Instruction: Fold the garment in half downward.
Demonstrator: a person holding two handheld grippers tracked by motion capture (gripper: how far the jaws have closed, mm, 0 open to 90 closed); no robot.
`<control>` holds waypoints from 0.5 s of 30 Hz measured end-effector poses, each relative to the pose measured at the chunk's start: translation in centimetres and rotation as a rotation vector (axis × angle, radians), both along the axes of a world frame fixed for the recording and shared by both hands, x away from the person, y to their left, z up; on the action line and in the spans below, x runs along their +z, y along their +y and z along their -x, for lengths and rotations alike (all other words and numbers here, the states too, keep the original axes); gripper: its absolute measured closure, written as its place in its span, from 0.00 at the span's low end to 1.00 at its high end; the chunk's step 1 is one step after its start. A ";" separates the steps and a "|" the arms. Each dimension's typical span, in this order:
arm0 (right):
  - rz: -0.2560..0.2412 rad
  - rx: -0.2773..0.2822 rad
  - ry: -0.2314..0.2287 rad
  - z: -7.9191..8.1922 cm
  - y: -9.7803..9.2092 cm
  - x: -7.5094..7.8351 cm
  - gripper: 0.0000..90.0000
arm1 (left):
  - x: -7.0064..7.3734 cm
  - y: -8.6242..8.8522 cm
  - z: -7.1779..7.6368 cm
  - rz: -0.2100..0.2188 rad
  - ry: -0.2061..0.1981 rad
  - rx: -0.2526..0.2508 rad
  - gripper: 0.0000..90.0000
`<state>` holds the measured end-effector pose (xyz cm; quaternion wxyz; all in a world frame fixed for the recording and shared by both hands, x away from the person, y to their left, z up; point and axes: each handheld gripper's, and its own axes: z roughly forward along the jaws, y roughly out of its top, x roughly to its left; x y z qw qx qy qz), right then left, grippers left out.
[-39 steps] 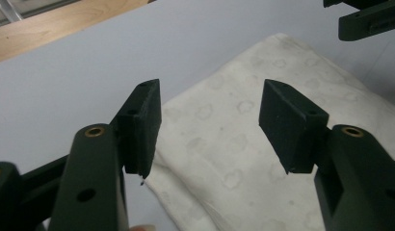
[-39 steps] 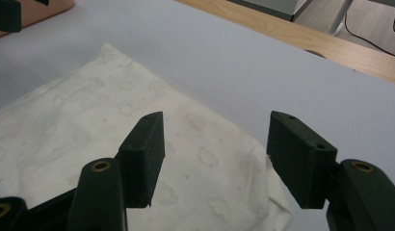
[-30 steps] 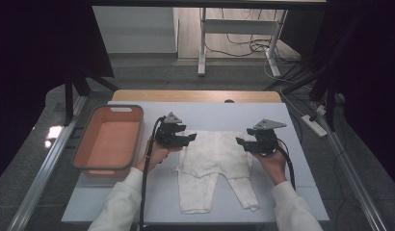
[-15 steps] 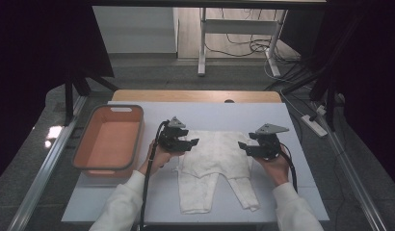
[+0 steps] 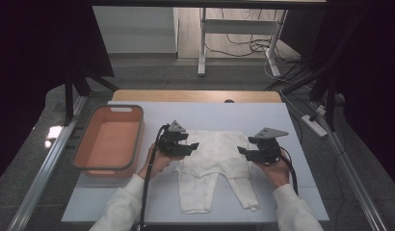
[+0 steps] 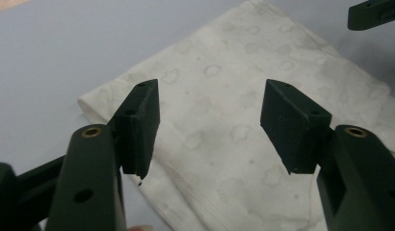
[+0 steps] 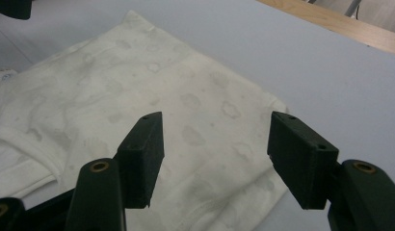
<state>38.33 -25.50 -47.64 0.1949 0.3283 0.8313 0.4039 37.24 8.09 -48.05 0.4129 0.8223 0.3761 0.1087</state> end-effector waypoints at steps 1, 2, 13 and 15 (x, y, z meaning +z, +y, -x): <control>0.000 0.001 0.000 0.1 0.0 0.0 0.42 | 0.0 0.0 0.1 -0.004 0.002 -0.001 0.44; 0.003 0.003 0.002 0.2 0.0 0.0 0.42 | -0.1 0.0 0.3 -0.005 0.004 -0.001 0.44; 0.021 0.007 0.007 1.5 -0.8 -0.1 0.42 | -0.2 0.5 1.6 -0.011 0.017 0.005 0.44; 0.016 0.003 0.007 1.6 -1.0 -0.2 0.42 | -0.2 0.5 1.7 -0.015 0.018 0.005 0.44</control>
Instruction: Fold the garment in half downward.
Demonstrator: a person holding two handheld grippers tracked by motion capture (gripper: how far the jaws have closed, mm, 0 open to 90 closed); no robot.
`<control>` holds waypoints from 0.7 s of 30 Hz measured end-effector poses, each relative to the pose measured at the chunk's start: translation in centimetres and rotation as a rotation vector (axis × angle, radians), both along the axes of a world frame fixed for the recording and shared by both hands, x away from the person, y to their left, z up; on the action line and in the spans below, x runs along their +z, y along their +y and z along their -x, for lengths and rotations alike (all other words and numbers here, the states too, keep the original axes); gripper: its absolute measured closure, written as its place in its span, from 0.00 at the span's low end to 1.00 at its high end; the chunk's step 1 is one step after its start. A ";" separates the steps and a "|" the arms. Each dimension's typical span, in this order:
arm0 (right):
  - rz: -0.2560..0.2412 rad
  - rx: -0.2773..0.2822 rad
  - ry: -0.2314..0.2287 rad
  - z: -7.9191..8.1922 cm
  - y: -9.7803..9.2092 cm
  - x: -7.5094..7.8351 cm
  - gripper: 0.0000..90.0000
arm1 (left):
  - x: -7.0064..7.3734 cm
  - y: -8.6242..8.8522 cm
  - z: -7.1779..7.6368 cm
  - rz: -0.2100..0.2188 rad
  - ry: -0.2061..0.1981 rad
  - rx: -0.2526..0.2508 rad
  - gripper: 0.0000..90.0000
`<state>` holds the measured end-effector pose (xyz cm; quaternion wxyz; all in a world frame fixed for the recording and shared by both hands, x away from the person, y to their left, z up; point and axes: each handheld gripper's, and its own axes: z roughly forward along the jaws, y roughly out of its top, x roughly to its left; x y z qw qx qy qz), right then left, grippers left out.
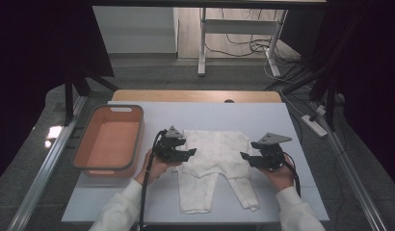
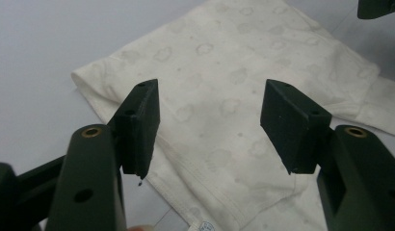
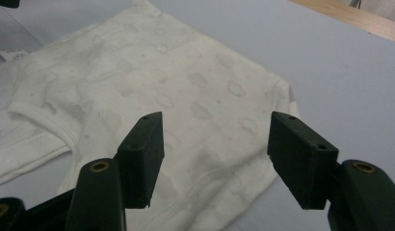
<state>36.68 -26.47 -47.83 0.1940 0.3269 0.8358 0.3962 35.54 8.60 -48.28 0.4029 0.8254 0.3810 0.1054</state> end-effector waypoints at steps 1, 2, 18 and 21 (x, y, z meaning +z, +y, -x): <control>0.001 -0.004 0.004 0.1 -0.1 0.0 0.42 | -0.1 0.0 0.0 -0.003 0.000 0.000 0.44; -0.001 -0.004 0.006 0.1 -0.2 0.0 0.42 | -0.1 0.0 0.1 -0.006 0.002 -0.001 0.44; -0.009 -0.010 0.022 0.9 -1.2 -0.4 0.42 | -1.0 0.4 0.6 -0.029 0.021 0.008 0.44; -0.003 -0.011 0.027 1.1 -1.3 -0.5 0.42 | -1.1 0.5 0.7 -0.030 0.024 0.011 0.44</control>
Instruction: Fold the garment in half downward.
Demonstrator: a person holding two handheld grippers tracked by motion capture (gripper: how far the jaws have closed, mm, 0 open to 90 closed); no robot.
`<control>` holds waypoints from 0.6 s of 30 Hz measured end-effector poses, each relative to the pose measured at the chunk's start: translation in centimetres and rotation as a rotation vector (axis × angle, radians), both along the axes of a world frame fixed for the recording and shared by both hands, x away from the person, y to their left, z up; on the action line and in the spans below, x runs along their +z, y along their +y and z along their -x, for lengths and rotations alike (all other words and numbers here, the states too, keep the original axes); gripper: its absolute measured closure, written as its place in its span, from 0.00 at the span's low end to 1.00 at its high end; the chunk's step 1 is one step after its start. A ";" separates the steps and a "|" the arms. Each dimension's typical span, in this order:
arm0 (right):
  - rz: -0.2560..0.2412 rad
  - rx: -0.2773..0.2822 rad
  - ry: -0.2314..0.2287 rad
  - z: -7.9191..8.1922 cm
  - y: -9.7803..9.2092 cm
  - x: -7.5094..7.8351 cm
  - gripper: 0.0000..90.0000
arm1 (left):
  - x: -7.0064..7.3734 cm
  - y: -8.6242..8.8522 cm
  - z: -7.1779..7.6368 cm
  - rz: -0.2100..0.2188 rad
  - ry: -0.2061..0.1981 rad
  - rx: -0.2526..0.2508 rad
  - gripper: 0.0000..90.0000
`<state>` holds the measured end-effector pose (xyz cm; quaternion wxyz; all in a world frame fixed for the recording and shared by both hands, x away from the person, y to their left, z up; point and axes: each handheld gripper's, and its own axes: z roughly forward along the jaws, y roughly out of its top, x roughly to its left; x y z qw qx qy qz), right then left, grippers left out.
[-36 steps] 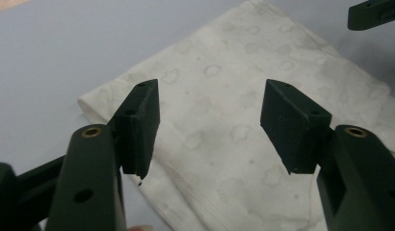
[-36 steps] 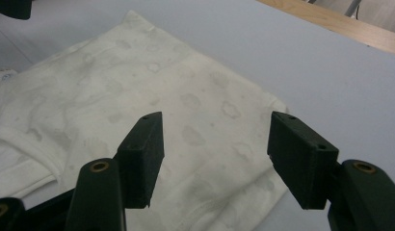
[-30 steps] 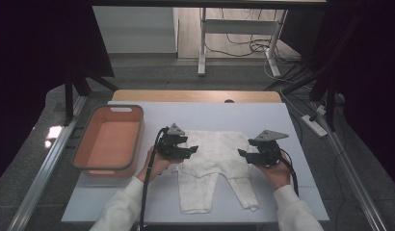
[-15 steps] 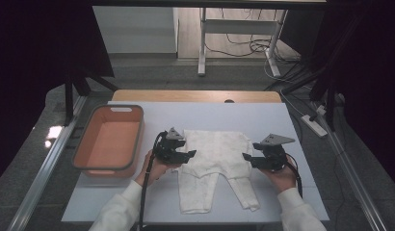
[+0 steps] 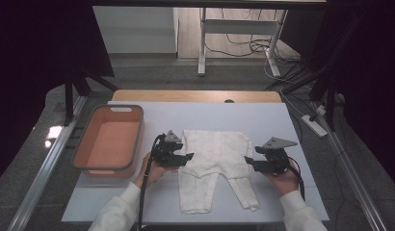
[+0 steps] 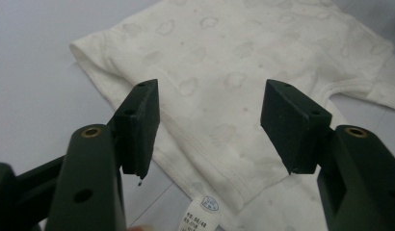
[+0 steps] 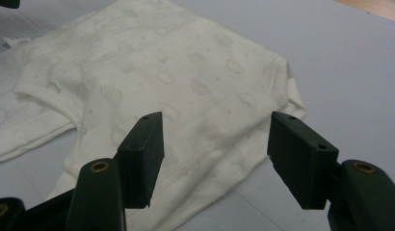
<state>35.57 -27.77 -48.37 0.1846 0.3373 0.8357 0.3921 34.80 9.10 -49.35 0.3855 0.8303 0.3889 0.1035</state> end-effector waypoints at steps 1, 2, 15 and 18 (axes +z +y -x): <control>0.003 0.000 0.005 0.0 0.0 0.0 0.42 | 0.0 0.0 0.0 -0.002 0.001 -0.001 0.44; 0.004 0.001 0.007 0.1 0.0 -0.1 0.42 | 0.0 0.1 0.1 -0.001 0.002 0.001 0.44; 0.017 -0.002 0.012 0.4 -0.1 -0.4 0.42 | -0.5 0.4 0.2 -0.009 0.013 0.007 0.44; 0.019 0.000 0.014 0.4 -0.3 -0.4 0.42 | -0.5 0.3 0.1 -0.011 0.014 0.003 0.44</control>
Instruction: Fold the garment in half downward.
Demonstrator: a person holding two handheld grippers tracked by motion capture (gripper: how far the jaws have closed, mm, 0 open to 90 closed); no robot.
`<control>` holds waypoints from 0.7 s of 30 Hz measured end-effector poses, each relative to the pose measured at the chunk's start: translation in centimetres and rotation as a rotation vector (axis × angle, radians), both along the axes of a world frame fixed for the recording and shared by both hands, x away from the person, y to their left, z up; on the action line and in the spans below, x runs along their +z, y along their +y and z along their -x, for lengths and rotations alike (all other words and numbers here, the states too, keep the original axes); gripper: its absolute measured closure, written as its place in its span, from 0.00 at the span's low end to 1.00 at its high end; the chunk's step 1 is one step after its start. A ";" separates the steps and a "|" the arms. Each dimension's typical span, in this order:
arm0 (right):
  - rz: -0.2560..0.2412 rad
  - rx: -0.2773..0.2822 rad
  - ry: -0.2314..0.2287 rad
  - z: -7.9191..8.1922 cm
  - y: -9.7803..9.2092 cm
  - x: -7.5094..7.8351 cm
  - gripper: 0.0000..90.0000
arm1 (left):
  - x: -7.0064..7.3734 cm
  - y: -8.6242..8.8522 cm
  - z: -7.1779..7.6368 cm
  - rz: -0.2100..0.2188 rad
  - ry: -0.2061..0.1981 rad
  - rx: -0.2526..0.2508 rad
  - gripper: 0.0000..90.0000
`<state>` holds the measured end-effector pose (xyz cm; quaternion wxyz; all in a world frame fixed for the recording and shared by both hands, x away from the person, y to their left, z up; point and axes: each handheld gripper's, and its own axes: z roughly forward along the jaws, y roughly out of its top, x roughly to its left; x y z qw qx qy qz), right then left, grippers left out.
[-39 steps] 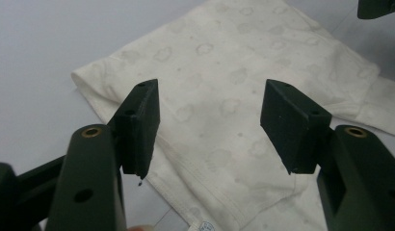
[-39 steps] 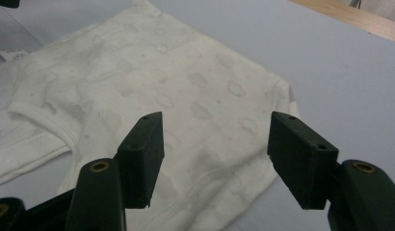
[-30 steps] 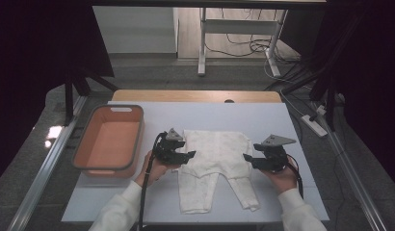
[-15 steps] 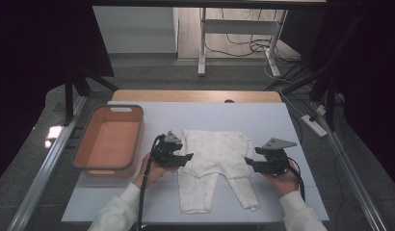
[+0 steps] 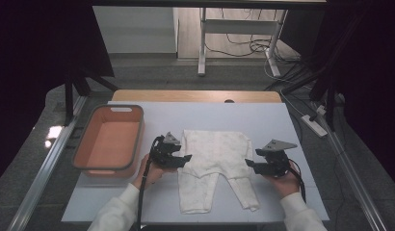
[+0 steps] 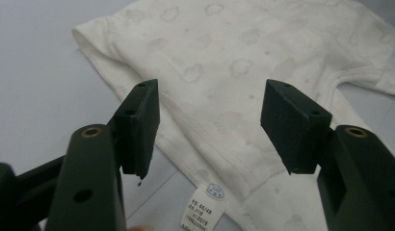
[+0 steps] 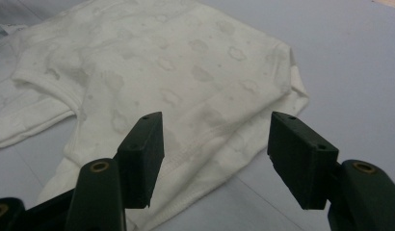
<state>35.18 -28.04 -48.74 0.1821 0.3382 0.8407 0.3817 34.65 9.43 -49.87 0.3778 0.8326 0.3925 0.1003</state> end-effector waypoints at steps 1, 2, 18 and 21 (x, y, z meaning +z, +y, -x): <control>-0.002 -0.002 0.000 0.0 0.0 0.0 0.42 | 0.0 0.0 0.0 -0.004 0.001 -0.002 0.44; -0.004 -0.005 0.002 0.0 -0.1 -0.1 0.42 | -0.1 0.0 0.0 -0.003 0.005 0.000 0.44; -0.007 0.023 0.027 1.1 0.3 -0.6 0.42 | -0.9 -0.3 1.3 -0.026 0.032 -0.036 0.44; -0.005 0.028 0.033 1.2 0.5 -0.8 0.42 | -1.1 -0.4 1.4 -0.035 0.037 -0.044 0.44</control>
